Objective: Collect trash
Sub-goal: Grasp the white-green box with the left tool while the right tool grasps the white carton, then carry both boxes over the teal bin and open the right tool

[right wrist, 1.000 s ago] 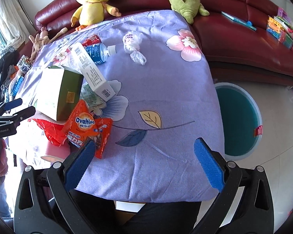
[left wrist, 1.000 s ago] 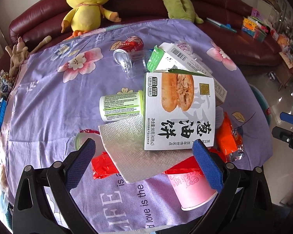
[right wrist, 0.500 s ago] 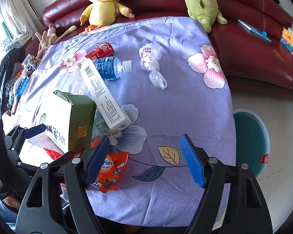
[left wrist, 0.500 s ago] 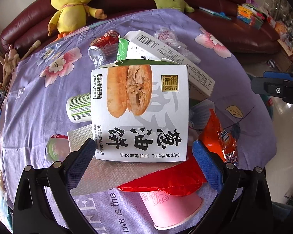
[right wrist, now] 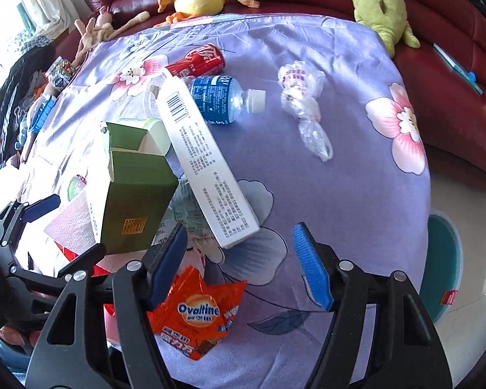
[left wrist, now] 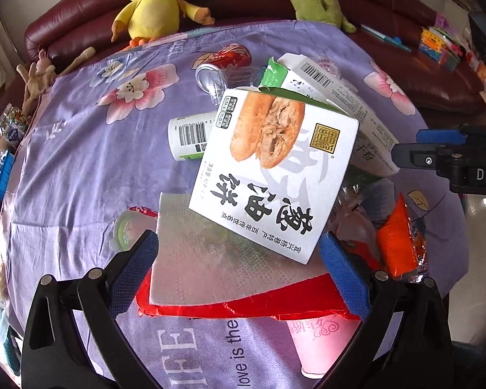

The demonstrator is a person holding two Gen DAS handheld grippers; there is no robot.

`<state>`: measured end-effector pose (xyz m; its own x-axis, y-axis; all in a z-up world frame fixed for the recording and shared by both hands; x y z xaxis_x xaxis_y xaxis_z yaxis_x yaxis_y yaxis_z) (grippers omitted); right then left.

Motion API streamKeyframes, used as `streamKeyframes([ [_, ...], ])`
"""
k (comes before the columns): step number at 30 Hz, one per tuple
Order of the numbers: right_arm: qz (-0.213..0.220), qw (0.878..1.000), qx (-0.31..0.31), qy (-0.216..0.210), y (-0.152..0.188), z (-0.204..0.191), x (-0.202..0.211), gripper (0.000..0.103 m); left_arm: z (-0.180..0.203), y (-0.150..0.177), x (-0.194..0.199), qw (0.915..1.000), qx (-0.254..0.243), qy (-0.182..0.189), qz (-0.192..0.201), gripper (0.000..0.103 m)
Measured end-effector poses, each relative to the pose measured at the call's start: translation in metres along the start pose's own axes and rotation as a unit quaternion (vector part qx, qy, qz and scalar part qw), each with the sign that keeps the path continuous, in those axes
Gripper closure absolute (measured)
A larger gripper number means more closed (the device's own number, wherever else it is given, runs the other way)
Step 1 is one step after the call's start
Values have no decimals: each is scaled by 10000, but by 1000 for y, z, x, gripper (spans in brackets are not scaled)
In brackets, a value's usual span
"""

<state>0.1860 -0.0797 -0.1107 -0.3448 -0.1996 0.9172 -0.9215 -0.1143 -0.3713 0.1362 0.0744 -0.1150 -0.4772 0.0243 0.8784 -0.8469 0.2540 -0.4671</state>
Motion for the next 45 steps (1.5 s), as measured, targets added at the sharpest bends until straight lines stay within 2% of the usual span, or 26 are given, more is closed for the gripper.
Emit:
streamKeyframes([
  [7, -190, 9993, 320, 12, -21, -16, -30, 38, -20, 14, -8, 9992, 342, 3, -192, 3],
  [10, -306, 9987, 393, -115, -20, -21, -38, 62, -21, 16, -8, 9971, 625, 246, -355, 4],
  [13, -209, 9987, 387, -257, -20, -21, -31, 67, -16, 4, 1, 9946, 853, 484, -348, 3],
  [16, -16, 9985, 254, -493, -20, -13, -14, 70, -12, -17, 10, 9927, 1045, 492, -357, 4],
  [22, 190, 9969, 32, -765, -8, 20, 13, 72, 3, -71, 18, 9910, 1293, 176, -308, 4],
  [25, 169, 9968, -8, -775, 1, 36, 15, 72, 8, -86, 6, 9913, 1145, -469, -444, 4],
  [27, 63, 9968, -47, -800, 11, 46, 12, 72, 3, -81, -8, 9881, 1148, -741, -700, 4],
  [30, -144, 9958, -48, -908, 27, 56, 8, 72, -6, -59, -17, 9849, 1288, -764, -868, 13],
  [35, -434, 9936, 135, -1030, 40, 54, 4, 70, -18, -17, -16, 9804, 1457, -720, -1117, 49],
  [36, -479, 9934, 175, -1025, 40, 54, 3, 70, -20, -8, -16, 9795, 1466, -735, -1171, 52],
  [39, -559, 9937, 348, -902, 36, 48, 0, 70, -22, 16, -19, 9777, 1419, -778, -1340, 70],
  [41, -573, 9940, 402, -836, 32, 45, -3, 70, -20, 24, -18, 9789, 1410, -676, -1313, 94],
  [42, -576, 9942, 410, -815, 29, 43, -5, 70, -19, 26, -16, 9802, 1353, -690, -1271, 98],
  [45, -579, 9951, 369, -707, 25, 43, -18, 67, -12, 19, -7, 9854, 1040, -827, -1061, 100],
])
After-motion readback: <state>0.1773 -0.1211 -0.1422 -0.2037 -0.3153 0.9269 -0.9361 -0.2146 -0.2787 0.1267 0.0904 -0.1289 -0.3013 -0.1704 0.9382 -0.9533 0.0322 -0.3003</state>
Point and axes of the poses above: each gripper's, at about its wrist camera, not at the fingertips, and x roughly against the way its jaws point, z to its right, y to its underside, the point moved 9 cm from there along -x, roughly the way its jaws point, and after that the axes turned 7 degrees about -x, right-handed, at the moved point
